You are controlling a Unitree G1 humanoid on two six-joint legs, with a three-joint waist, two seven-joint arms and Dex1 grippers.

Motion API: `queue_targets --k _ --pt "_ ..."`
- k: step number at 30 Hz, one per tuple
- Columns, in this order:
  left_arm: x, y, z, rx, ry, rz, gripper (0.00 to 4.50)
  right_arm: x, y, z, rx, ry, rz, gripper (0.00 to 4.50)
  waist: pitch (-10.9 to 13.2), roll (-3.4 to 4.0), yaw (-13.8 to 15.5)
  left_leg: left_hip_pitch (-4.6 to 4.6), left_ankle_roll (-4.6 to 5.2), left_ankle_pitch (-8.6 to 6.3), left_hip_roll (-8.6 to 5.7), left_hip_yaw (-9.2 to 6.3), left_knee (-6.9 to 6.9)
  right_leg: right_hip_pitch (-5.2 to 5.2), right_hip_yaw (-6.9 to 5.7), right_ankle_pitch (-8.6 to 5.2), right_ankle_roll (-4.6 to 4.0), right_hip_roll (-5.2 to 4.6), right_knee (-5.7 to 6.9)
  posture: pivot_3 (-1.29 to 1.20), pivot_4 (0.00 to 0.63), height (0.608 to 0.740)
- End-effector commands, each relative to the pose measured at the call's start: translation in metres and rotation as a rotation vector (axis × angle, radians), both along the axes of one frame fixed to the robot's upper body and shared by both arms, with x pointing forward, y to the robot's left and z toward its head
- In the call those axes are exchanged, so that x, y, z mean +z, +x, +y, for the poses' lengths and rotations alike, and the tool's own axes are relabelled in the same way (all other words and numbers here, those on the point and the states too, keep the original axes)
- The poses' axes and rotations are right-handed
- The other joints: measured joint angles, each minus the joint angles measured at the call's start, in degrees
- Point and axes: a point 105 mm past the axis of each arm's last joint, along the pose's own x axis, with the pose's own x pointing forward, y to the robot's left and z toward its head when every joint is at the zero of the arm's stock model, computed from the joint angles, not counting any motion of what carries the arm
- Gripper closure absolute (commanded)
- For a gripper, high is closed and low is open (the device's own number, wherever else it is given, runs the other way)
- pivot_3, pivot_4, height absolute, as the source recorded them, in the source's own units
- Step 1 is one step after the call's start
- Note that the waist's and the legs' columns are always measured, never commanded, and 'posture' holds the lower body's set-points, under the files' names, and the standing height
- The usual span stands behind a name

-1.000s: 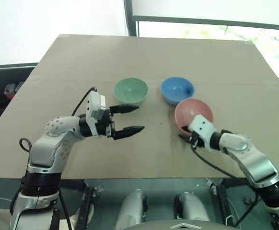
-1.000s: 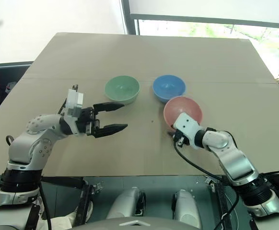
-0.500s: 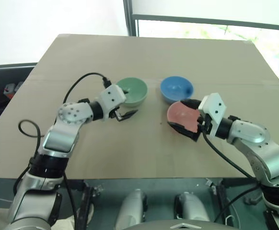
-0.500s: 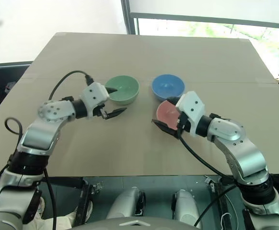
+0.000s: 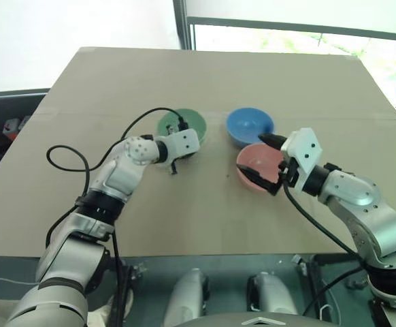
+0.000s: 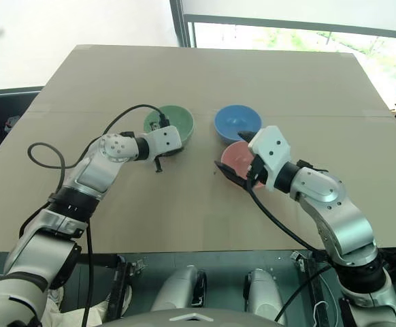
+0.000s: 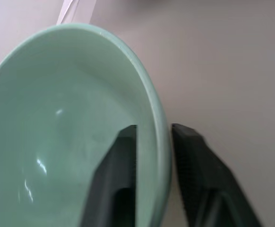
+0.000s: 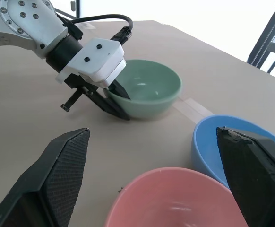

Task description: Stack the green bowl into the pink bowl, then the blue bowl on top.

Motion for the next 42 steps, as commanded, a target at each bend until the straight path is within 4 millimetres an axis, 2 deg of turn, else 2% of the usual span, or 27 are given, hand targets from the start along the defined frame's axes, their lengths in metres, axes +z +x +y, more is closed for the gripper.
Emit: queue_targets --k 1,5,8,10,14,19,24,27,29,32,37,39,42 --pt "0.027 0.000 -0.010 -0.057 -0.050 -0.049 4.42 0.015 -0.006 -0.007 -0.022 0.011 -0.074 0.00 0.00 0.00 0.03 0.00 0.00 0.00 0.00 0.00 0.01 0.00 0.00 0.00 0.00 0.00 0.00 0.00 0.150 0.740" --pt "0.055 -0.018 -0.039 -0.223 -0.181 -0.026 4.42 0.015 -0.008 -0.025 -0.081 0.004 -0.085 0.00 0.02 -0.04 0.14 -0.03 0.00 0.00 0.00 -0.03 0.02 0.00 -0.01 0.00 0.00 -0.03 -0.01 0.00 0.150 0.740" --pt "0.077 -0.046 -0.068 -0.454 -0.242 -0.017 4.42 0.014 -0.013 -0.052 -0.179 -0.007 -0.094 0.00 0.06 -0.08 0.34 -0.07 0.00 0.00 0.00 -0.06 0.02 0.01 -0.04 0.00 0.00 -0.05 -0.01 0.00 0.150 0.740" --pt "0.085 -0.061 -0.081 -0.585 -0.271 0.003 4.42 0.012 -0.020 -0.071 -0.246 -0.031 -0.097 0.00 0.08 -0.08 0.58 -0.13 0.00 0.00 0.01 -0.13 0.03 0.00 -0.11 0.00 0.00 -0.09 -0.03 0.00 0.150 0.740" --pt "0.079 -0.070 -0.107 -0.737 -0.255 0.079 4.42 0.006 -0.046 -0.096 -0.323 -0.075 -0.090 0.00 0.08 -0.07 0.58 0.00 0.01 0.00 -0.06 -0.06 0.06 0.08 -0.06 0.00 0.01 -0.07 -0.04 0.00 0.150 0.740" --pt "0.060 -0.070 -0.136 -0.878 -0.131 0.085 4.42 0.001 -0.081 -0.108 -0.380 -0.113 -0.070 0.00 0.08 -0.07 0.53 0.14 0.02 -0.01 -0.02 -0.06 0.25 0.18 0.02 -0.01 0.02 0.01 -0.01 0.00 0.150 0.740" --pt "0.053 -0.070 -0.154 -0.979 -0.052 0.098 4.42 -0.002 -0.104 -0.113 -0.426 -0.082 -0.051 0.00 0.09 -0.09 0.13 0.12 0.14 -0.07 -0.01 -0.01 0.36 0.18 0.12 -0.01 0.02 0.01 -0.01 0.00 0.150 0.740" --pt "0.052 -0.066 -0.155 -0.999 -0.014 0.112 4.42 -0.001 -0.114 -0.114 -0.438 -0.056 -0.063 0.00 0.10 -0.10 0.15 0.07 0.18 -0.10 -0.02 -0.02 0.37 0.16 0.11 -0.01 0.02 0.00 -0.03 0.00 0.150 0.740" --pt "0.053 -0.065 -0.154 -1.005 -0.018 0.131 3.60 0.000 -0.118 -0.114 -0.445 -0.050 -0.069 0.00 0.09 -0.10 0.13 0.08 0.38 -0.22 -0.01 -0.02 0.37 0.16 0.11 -0.01 0.02 0.00 -0.04 0.00 0.150 0.740" --pt "0.056 -0.065 -0.151 -1.022 -0.029 0.133 2.63 0.000 -0.122 -0.114 -0.456 -0.052 -0.073 0.00 0.10 -0.11 0.08 0.10 0.40 -0.23 0.06 0.00 0.38 0.16 0.13 -0.01 0.02 -0.01 -0.04 0.00 0.150 0.740" --pt "0.081 -0.057 -0.144 -0.941 -0.200 0.099 0.51 0.003 -0.117 -0.110 -0.434 -0.065 -0.077 0.00 0.10 -0.12 0.10 0.09 0.41 -0.24 0.19 -0.02 0.46 0.17 0.13 -0.01 0.02 -0.02 -0.02 0.00 0.150 0.740" --pt "0.091 -0.050 -0.128 -0.859 -0.287 0.112 0.51 0.004 -0.108 -0.103 -0.392 -0.086 -0.074 0.00 0.12 -0.14 -0.17 0.08 0.41 -0.24 0.20 -0.02 0.48 0.17 0.13 -0.01 0.02 -0.01 -0.01 0.00 0.150 0.740" --pt "0.100 -0.046 -0.102 -0.745 -0.478 0.171 0.51 0.005 -0.082 -0.093 -0.321 -0.149 -0.086 0.00 0.11 -0.12 -0.72 0.15 0.40 -0.23 0.25 0.03 0.48 0.16 0.20 -0.01 0.01 0.01 0.02 0.00 0.150 0.740"
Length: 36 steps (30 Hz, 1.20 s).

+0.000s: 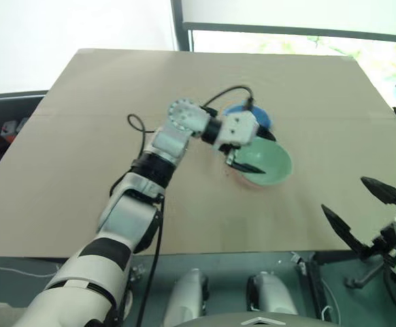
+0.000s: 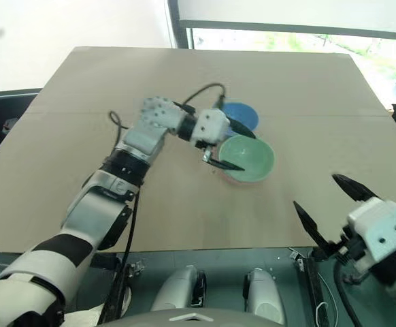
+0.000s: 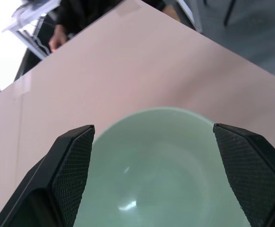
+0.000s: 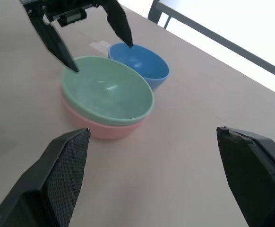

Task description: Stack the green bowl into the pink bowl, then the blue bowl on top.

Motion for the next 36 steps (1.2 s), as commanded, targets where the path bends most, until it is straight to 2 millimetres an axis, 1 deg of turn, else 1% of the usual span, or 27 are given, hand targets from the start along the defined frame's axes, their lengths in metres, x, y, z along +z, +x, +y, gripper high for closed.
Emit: queue_targets --k 1,2,4,6,7,8,10,11,13,14,15,16,19,21,22,23,24,25,26,27,30,31,34,36 --pt "0.021 0.001 0.030 0.106 -0.235 0.103 0.51 0.002 0.028 0.013 0.073 -0.057 0.011 0.00 -0.03 0.02 -0.49 0.04 -0.01 0.00 0.02 0.01 0.01 0.00 0.01 0.00 0.00 0.01 0.03 0.00 0.150 0.740" --pt "0.020 0.000 0.040 0.138 -0.287 0.118 0.51 0.002 0.039 0.015 0.091 -0.072 0.013 0.00 -0.04 0.04 -0.69 0.11 -0.03 0.02 0.03 0.01 -0.02 0.03 0.02 0.00 -0.01 0.03 0.01 0.00 0.150 0.740" --pt "0.013 0.000 0.063 0.257 -0.373 0.139 0.51 0.006 0.068 0.018 0.115 -0.143 -0.016 0.00 0.00 -0.01 -0.56 0.09 -0.22 0.13 0.02 -0.01 -0.03 0.03 0.02 0.00 -0.01 -0.01 0.00 0.00 0.150 0.740" --pt "0.007 -0.005 0.079 0.337 -0.410 0.158 0.51 0.008 0.090 0.022 0.150 -0.185 -0.021 0.00 0.08 -0.03 -0.50 -0.02 -0.23 0.14 -0.01 -0.05 -0.03 -0.02 -0.03 0.00 -0.01 -0.01 -0.03 0.00 0.150 0.740" --pt "0.002 -0.010 0.089 0.383 -0.429 0.166 0.51 0.013 0.109 0.023 0.150 -0.194 -0.035 0.00 0.12 -0.05 -0.21 -0.06 -0.23 0.14 -0.03 -0.07 -0.05 -0.03 -0.05 0.00 -0.01 -0.02 -0.04 0.00 0.150 0.740" --pt "0.000 -0.014 0.095 0.414 -0.438 0.173 0.51 0.017 0.122 0.024 0.148 -0.200 -0.044 0.00 0.15 -0.09 -0.35 -0.12 -0.23 0.13 -0.04 -0.10 -0.05 -0.06 -0.06 0.00 -0.01 -0.04 -0.05 0.00 0.150 0.740" --pt "-0.005 -0.024 0.101 0.433 -0.440 0.191 0.51 0.020 0.141 0.026 0.161 -0.225 -0.055 0.00 0.24 -0.06 0.37 -0.18 -0.22 0.13 -0.08 -0.11 -0.04 -0.07 0.01 0.01 -0.01 -0.05 -0.09 0.00 0.150 0.740" --pt "-0.006 -0.033 0.105 0.433 -0.453 0.213 0.51 0.019 0.158 0.025 0.144 -0.246 -0.051 0.00 0.24 -0.05 0.45 -0.22 -0.22 0.13 -0.11 -0.16 -0.03 -0.09 0.02 0.01 -0.01 -0.06 -0.09 0.00 0.150 0.740" --pt "-0.006 -0.051 0.113 0.420 -0.495 0.222 0.51 0.016 0.198 0.014 0.017 -0.254 -0.005 0.00 0.26 -0.02 0.49 -0.23 -0.21 0.12 -0.11 -0.11 -0.05 -0.08 0.05 0.01 -0.01 -0.06 -0.09 0.00 0.150 0.740" --pt "-0.005 -0.056 0.116 0.421 -0.507 0.218 0.51 0.015 0.209 0.010 -0.035 -0.260 0.015 0.00 0.28 0.00 0.22 -0.20 -0.21 0.12 -0.11 -0.08 -0.04 -0.08 0.09 0.01 -0.01 -0.07 -0.12 0.00 0.150 0.740" --pt "-0.005 -0.058 0.117 0.423 -0.512 0.215 0.51 0.015 0.215 0.007 -0.062 -0.264 0.027 0.00 0.29 0.02 0.52 -0.18 -0.21 0.12 -0.13 -0.03 -0.04 -0.08 0.14 0.01 -0.01 -0.08 -0.10 0.00 0.150 0.740" --pt "-0.006 -0.065 0.120 0.421 -0.507 0.230 0.51 0.015 0.225 0.008 -0.078 -0.209 0.059 0.00 0.28 0.01 0.88 -0.20 -0.21 0.12 -0.14 -0.08 -0.04 -0.09 0.10 0.01 -0.01 -0.10 -0.09 0.00 0.150 0.740" --pt "-0.015 -0.081 0.132 0.448 -0.468 0.225 0.51 0.011 0.248 0.022 -0.069 -0.078 0.185 0.00 0.30 0.06 0.13 -0.18 -0.26 0.14 -0.08 -0.09 -0.08 -0.08 0.08 0.01 -0.02 -0.02 -0.06 0.00 0.150 0.740" --pt "-0.018 -0.086 0.137 0.484 -0.446 0.198 0.51 0.012 0.255 0.026 -0.057 -0.107 0.168 0.00 0.31 0.09 -0.25 -0.15 -0.28 0.15 -0.07 -0.07 -0.12 -0.08 0.09 0.01 -0.02 0.00 -0.04 0.00 0.150 0.740" --pt "-0.018 -0.087 0.139 0.503 -0.444 0.188 0.51 0.018 0.257 0.031 -0.025 -0.142 0.106 0.00 0.34 0.13 -0.19 -0.16 -0.28 0.15 -0.08 -0.06 -0.17 -0.09 0.09 0.01 -0.02 -0.01 -0.04 0.00 0.150 0.740" --pt "-0.018 -0.088 0.140 0.515 -0.445 0.181 0.51 0.027 0.254 0.039 0.046 -0.176 0.020 0.00 0.35 0.14 -0.04 -0.17 -0.28 0.15 -0.10 -0.10 -0.20 -0.08 0.08 0.01 -0.02 -0.01 -0.03 0.00 0.150 0.740" --pt "-0.018 -0.089 0.140 0.521 -0.445 0.180 0.51 0.034 0.249 0.048 0.137 -0.232 -0.067 0.00 0.35 0.15 0.00 -0.17 -0.28 0.15 -0.11 -0.11 -0.20 -0.08 0.06 0.01 -0.02 -0.02 -0.04 0.00 0.150 0.740" --pt "-0.019 -0.090 0.139 0.524 -0.447 0.181 0.51 0.038 0.240 0.054 0.237 -0.399 -0.193 0.00 0.36 0.16 -0.06 -0.18 -0.28 0.15 -0.14 -0.11 -0.21 -0.08 0.06 0.01 -0.02 -0.02 -0.06 0.00 0.150 0.740" --pt "-0.019 -0.091 0.139 0.525 -0.447 0.182 0.51 0.035 0.233 0.056 0.322 -0.529 -0.247 0.00 0.40 0.23 -0.18 -0.18 -0.28 0.15 -0.16 -0.09 -0.21 -0.08 0.08 0.02 -0.01 -0.02 -0.07 0.00 0.150 0.740" --pt "-0.019 -0.092 0.138 0.528 -0.448 0.183 0.51 0.034 0.229 0.055 0.374 -0.603 -0.263 0.00 0.44 0.29 -0.39 -0.17 -0.28 0.15 -0.29 -0.09 -0.24 -0.10 0.12 0.01 -0.01 -0.03 -0.10 0.00 0.150 0.740" --pt "-0.019 -0.092 0.138 0.534 -0.451 0.182 0.51 0.034 0.226 0.051 0.468 -0.684 -0.250 0.00 0.44 0.29 -1.08 -0.08 -0.28 0.15 -0.23 -0.03 -0.27 -0.09 0.18 0.01 0.00 -0.04 -0.18 0.00 0.150 0.740" --pt "-0.019 -0.092 0.138 0.535 -0.453 0.181 0.51 0.032 0.224 0.050 0.503 -0.743 -0.255 0.00 0.44 0.29 -1.16 -0.04 -0.31 0.17 -0.15 0.01 -0.26 -0.07 0.19 0.01 0.00 -0.02 -0.17 0.00 0.150 0.740" --pt "-0.018 -0.091 0.137 0.537 -0.456 0.178 0.51 0.020 0.221 0.051 0.568 -0.858 -0.257 0.00 0.43 0.28 -1.39 0.08 -0.39 0.21 -0.05 0.01 -0.27 -0.02 0.21 0.01 -0.01 0.05 -0.13 0.00 0.150 0.740" --pt "-0.018 -0.091 0.137 0.538 -0.457 0.176 0.51 0.008 0.223 0.059 0.590 -0.919 -0.286 0.00 0.43 0.28 -1.43 0.10 -0.42 0.23 -0.03 0.01 -0.28 -0.03 0.22 0.01 -0.02 0.07 -0.10 0.00 0.150 0.740"
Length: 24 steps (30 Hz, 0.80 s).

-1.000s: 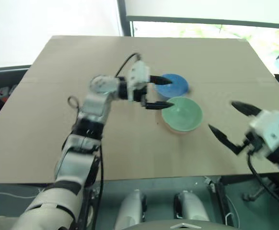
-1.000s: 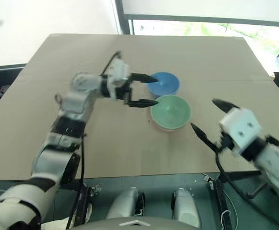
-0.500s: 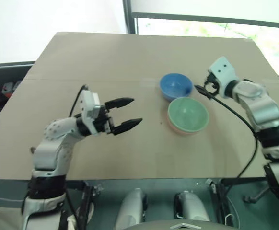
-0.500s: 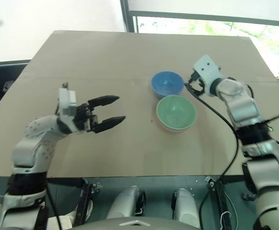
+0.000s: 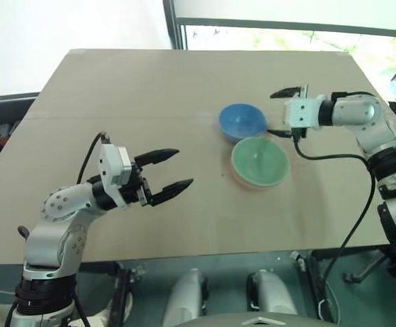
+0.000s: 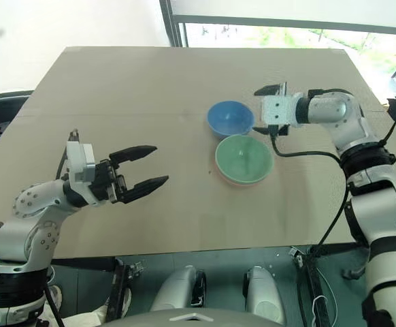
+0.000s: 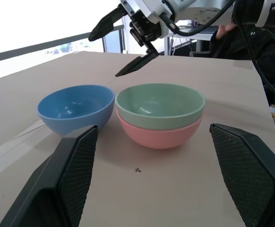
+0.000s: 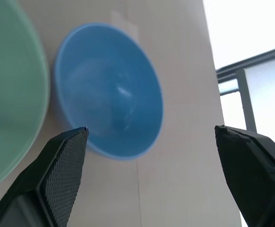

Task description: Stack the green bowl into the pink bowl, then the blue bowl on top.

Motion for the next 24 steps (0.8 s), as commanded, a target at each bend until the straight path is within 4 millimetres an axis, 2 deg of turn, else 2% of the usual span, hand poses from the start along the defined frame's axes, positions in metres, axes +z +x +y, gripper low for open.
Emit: queue_targets --k 1,5,13,16,24 --pt "0.011 -0.005 -0.005 -0.018 0.007 -0.062 0.51 -0.008 0.002 0.015 0.076 -0.113 -0.093 0.00 0.00 0.00 -0.09 0.00 -0.01 0.00 0.00 0.00 0.00 -0.01 0.01 0.00 0.00 0.00 0.01 0.00 0.150 0.740" --pt "0.016 -0.005 -0.005 -0.012 0.006 -0.075 0.51 -0.025 0.014 0.023 0.075 -0.250 -0.199 0.00 0.00 0.00 -0.60 -0.01 -0.03 0.01 -0.01 0.04 -0.04 -0.09 0.08 0.00 -0.01 -0.02 0.05 0.00 0.150 0.740" --pt "0.021 -0.010 0.002 0.024 -0.016 -0.072 0.51 -0.027 0.027 0.023 0.051 -0.332 -0.302 0.00 0.00 0.01 -1.04 -0.04 -0.15 0.08 -0.05 0.01 -0.39 -0.11 0.03 0.00 -0.01 -0.04 -0.01 0.00 0.150 0.740" --pt "0.022 -0.014 0.002 0.013 -0.032 -0.059 0.48 -0.028 0.027 0.022 0.048 -0.332 -0.289 0.66 0.01 0.01 -1.11 -0.03 -0.25 0.15 -0.03 -0.04 -0.51 -0.12 -0.05 -0.01 -0.02 -0.01 -0.03 0.00 0.150 0.740" --pt "0.024 -0.020 0.004 -0.039 -0.048 -0.016 0.48 -0.032 0.025 0.026 0.070 -0.332 -0.281 3.97 0.01 0.02 -1.15 0.03 -0.33 0.19 -0.02 -0.07 -0.46 -0.10 -0.05 -0.01 -0.02 0.00 -0.02 0.00 0.150 0.740"
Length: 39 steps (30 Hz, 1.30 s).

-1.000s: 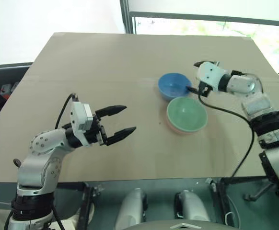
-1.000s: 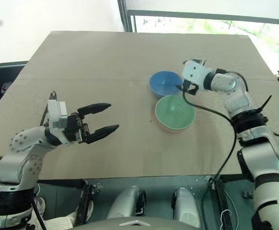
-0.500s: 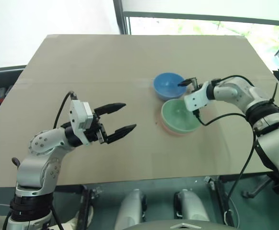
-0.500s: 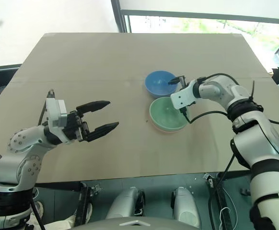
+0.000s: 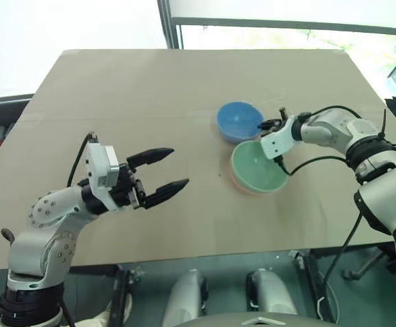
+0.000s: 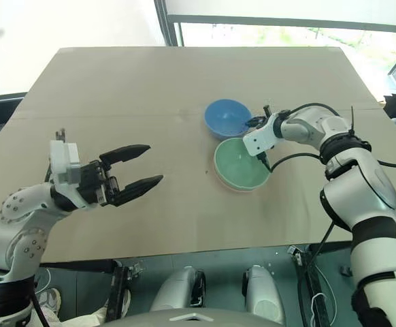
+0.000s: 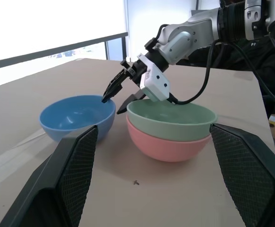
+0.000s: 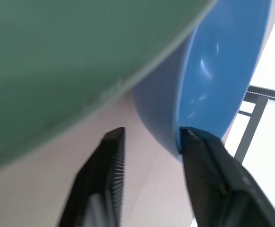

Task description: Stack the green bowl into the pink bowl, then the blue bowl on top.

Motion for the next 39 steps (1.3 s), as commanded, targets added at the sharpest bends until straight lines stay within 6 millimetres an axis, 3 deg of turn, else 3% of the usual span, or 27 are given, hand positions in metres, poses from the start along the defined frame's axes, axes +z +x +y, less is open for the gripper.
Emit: queue_targets --k 1,5,8,14,18,24,28,30,31,33,37,38,39 --pt "0.012 -0.005 0.001 -0.027 -0.001 -0.035 0.48 0.015 0.002 0.007 0.027 0.010 -0.042 4.34 0.01 0.01 0.00 0.01 -0.01 0.00 0.00 0.00 0.00 0.00 0.00 0.00 0.00 0.00 0.00 0.00 0.150 0.740" --pt "0.010 -0.005 0.005 -0.034 -0.010 -0.013 0.48 0.017 0.001 0.004 0.030 0.008 -0.052 4.43 0.01 0.02 0.01 -0.01 -0.01 0.01 0.00 -0.01 -0.04 -0.01 0.00 0.00 -0.01 0.01 0.04 0.00 0.150 0.740" --pt "0.006 -0.005 0.007 -0.032 -0.005 -0.001 0.48 0.030 0.001 -0.004 0.023 0.040 -0.059 4.43 0.01 0.02 0.06 -0.02 -0.01 0.01 -0.01 -0.01 -0.06 -0.02 0.00 0.00 -0.01 0.00 0.03 0.00 0.150 0.740" --pt "-0.002 0.002 0.007 -0.033 -0.016 0.018 0.48 0.097 -0.024 -0.011 0.120 0.282 -0.028 4.43 0.07 0.10 0.09 -0.06 -0.01 0.00 0.00 -0.03 -0.07 0.00 -0.03 0.00 0.00 0.00 -0.11 0.00 0.150 0.740" --pt "-0.005 0.009 0.003 -0.054 -0.019 0.018 0.48 0.124 -0.060 -0.017 0.201 0.362 0.005 4.43 0.06 0.09 0.29 -0.03 -0.01 0.00 0.06 -0.13 -0.06 0.10 -0.12 0.01 -0.01 0.01 -0.06 0.00 0.150 0.740" --pt "-0.006 0.022 0.001 -0.089 -0.010 0.012 0.48 0.094 -0.140 -0.028 0.193 0.257 0.264 4.43 0.06 0.09 2.29 -0.11 0.09 -0.05 0.00 -0.20 0.01 0.13 -0.23 0.01 0.00 -0.17 -0.04 0.00 0.150 0.740" --pt "-0.006 0.028 -0.004 -0.119 -0.013 0.007 0.48 0.070 -0.161 -0.030 0.111 0.224 0.405 4.43 0.06 0.09 2.37 -0.03 0.11 -0.06 0.00 -0.07 0.12 0.11 -0.17 0.01 0.00 -0.19 -0.16 0.00 0.150 0.740" --pt "-0.006 0.030 -0.008 -0.137 -0.013 0.004 0.48 0.057 -0.161 -0.035 0.055 0.209 0.454 3.82 0.00 0.00 2.40 0.02 0.12 -0.06 0.00 -0.05 0.19 0.13 -0.15 0.02 0.01 -0.18 -0.06 0.00 0.150 0.740" --pt "-0.006 0.030 -0.009 -0.142 -0.012 0.003 0.48 0.054 -0.160 -0.037 0.039 0.203 0.454 3.73 -0.04 -0.07 2.42 0.03 0.12 -0.06 0.00 -0.06 0.22 0.14 -0.16 0.02 0.01 -0.18 -0.02 0.00 0.150 0.740" --pt "-0.006 0.031 -0.009 -0.145 -0.010 0.001 0.48 0.053 -0.159 -0.039 0.025 0.196 0.445 2.85 -0.04 -0.07 2.41 0.04 0.13 -0.07 0.00 -0.05 0.27 0.15 -0.12 0.02 0.00 -0.17 0.00 0.00 0.150 0.740" --pt "-0.006 0.031 -0.009 -0.145 -0.009 0.007 0.48 0.069 -0.152 -0.038 0.007 0.292 0.362 1.03 -0.04 -0.06 2.49 0.01 0.13 -0.07 0.01 -0.06 0.25 0.11 -0.11 0.01 0.00 -0.12 -0.02 0.00 0.150 0.740" --pt "-0.007 0.030 -0.010 -0.146 -0.005 0.013 0.48 0.075 -0.152 -0.037 -0.002 0.348 0.361 0.68 -0.04 -0.07 2.56 -0.01 0.13 -0.06 0.01 -0.06 0.24 0.11 -0.11 0.01 0.00 -0.12 -0.03 0.00 0.150 0.740" --pt "-0.008 0.030 -0.011 -0.141 0.001 0.013 0.48 0.081 -0.152 -0.037 -0.017 0.409 0.363 0.68 -0.04 -0.06 2.70 -0.03 0.13 -0.07 0.01 -0.07 0.23 0.10 -0.12 0.01 0.00 -0.12 -0.07 0.00 0.150 0.740"
